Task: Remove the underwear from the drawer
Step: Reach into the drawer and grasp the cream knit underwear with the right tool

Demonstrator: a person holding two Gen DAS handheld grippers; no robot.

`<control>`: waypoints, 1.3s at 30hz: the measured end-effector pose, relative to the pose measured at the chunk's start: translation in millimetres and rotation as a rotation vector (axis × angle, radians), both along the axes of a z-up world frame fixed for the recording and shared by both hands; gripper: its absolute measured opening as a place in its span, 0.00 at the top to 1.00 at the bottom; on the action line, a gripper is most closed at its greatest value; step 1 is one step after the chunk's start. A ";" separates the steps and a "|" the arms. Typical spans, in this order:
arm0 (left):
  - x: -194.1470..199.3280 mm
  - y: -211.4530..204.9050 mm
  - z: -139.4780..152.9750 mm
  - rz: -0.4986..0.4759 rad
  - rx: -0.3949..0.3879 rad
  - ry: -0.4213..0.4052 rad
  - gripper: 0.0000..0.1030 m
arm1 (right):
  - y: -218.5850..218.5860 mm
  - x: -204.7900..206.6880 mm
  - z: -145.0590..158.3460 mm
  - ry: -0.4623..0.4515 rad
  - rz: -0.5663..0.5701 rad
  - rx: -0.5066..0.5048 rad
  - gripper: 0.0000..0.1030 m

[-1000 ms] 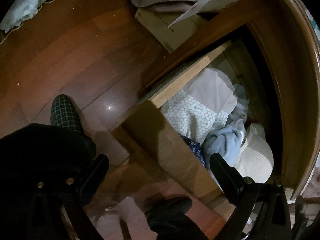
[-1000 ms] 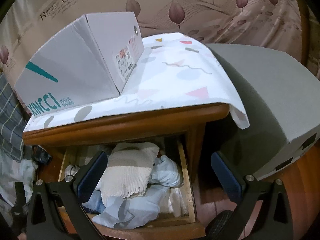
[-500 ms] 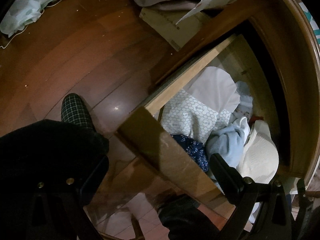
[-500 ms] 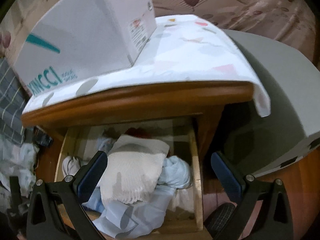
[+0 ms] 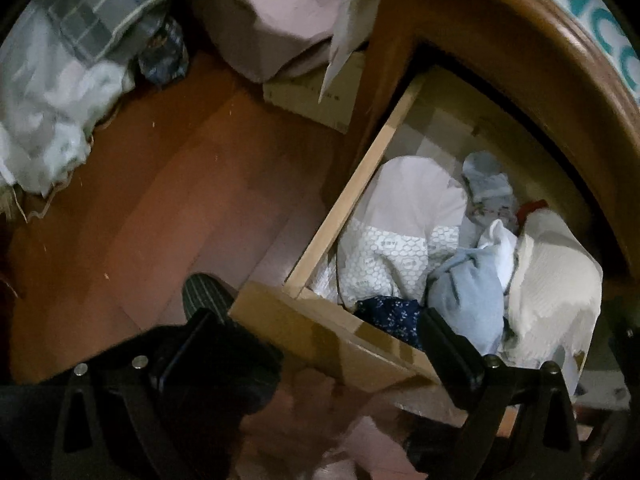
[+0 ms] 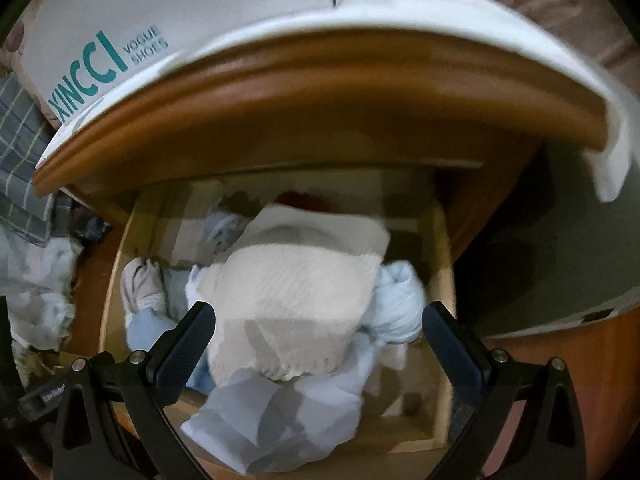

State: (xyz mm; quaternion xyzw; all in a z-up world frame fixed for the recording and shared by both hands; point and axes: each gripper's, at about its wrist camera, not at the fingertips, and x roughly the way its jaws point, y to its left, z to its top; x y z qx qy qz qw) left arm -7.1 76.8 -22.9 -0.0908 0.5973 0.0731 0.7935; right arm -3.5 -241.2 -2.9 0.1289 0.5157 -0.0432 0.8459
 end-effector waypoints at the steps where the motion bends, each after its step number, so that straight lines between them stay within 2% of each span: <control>1: -1.5 -1.4 5.0 -0.012 0.005 -0.015 0.01 | 0.4 0.7 -2.4 0.010 -0.004 0.023 0.00; 5: -10.1 -3.0 28.9 -0.069 0.032 -0.093 0.01 | 5.6 6.4 -8.1 0.034 0.004 0.041 0.00; 13: 7.7 -1.8 58.7 -0.142 -0.007 -0.167 0.01 | 17.3 27.6 -20.8 0.104 0.035 0.009 0.00; 21: 43.5 -6.0 49.8 -0.187 -0.012 -0.135 0.01 | 37.7 48.7 -32.3 0.155 0.088 -0.138 0.00; 28: 45.6 -4.1 25.6 -0.184 -0.046 -0.072 0.01 | 52.4 57.7 -38.1 0.144 0.079 -0.244 0.00; 32: 45.3 -8.5 21.6 -0.204 -0.065 -0.053 0.01 | 60.7 59.9 -42.3 0.170 0.077 -0.294 0.00; 34: 45.8 -10.9 18.8 -0.216 -0.067 -0.041 0.01 | 65.8 60.7 -45.1 0.180 0.090 -0.315 0.03; 36: 45.9 -12.1 16.1 -0.221 -0.072 -0.032 0.01 | 72.4 60.7 -49.0 0.189 0.115 -0.349 0.16; 38: 47.6 -13.0 15.3 -0.226 -0.072 -0.027 0.01 | 77.5 59.6 -51.4 0.195 0.144 -0.369 0.23; 39: 47.9 -12.8 15.2 -0.225 -0.074 -0.026 0.01 | 78.6 58.3 -51.1 0.189 0.153 -0.372 0.32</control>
